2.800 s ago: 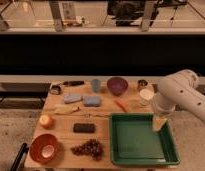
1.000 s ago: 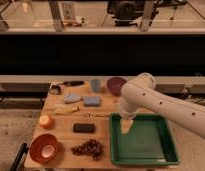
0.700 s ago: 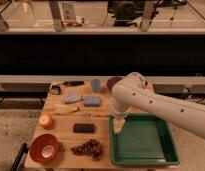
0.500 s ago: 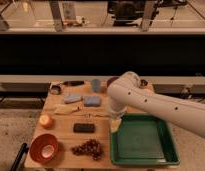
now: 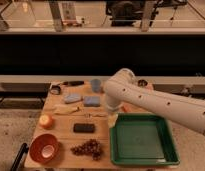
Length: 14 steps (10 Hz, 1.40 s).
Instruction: Wipe red bowl with towel
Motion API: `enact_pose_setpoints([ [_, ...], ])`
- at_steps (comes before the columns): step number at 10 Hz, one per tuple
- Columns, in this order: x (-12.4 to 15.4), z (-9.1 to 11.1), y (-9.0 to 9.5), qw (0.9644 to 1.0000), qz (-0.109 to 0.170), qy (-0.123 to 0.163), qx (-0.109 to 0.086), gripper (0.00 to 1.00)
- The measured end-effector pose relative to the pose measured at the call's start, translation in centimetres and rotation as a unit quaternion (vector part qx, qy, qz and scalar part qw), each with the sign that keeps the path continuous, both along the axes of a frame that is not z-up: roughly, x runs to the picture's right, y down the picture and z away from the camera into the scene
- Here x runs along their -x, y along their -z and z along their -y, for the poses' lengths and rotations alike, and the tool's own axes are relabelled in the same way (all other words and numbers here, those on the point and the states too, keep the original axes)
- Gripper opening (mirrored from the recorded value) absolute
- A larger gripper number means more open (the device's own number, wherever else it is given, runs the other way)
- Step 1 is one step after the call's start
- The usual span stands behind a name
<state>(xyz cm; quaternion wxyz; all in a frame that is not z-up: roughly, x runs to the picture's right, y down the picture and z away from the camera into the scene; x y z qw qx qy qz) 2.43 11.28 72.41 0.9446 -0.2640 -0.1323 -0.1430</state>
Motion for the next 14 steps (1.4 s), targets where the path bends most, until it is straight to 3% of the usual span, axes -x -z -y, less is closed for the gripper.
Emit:
enact_pose_setpoints([
  [4, 2.3, 2.3, -2.0, 0.9987, 0.032, 0.02, -0.033, 0.8],
  [8, 5.8, 4.2, -4.1, 0.994, 0.074, 0.044, -0.067, 0.8],
  [11, 9.2, 5.5, -6.4, 0.991, 0.092, 0.062, -0.075, 0.8],
  [14, 11.1, 7.3, -9.1, 0.9915, 0.09, 0.058, -0.074, 0.8],
])
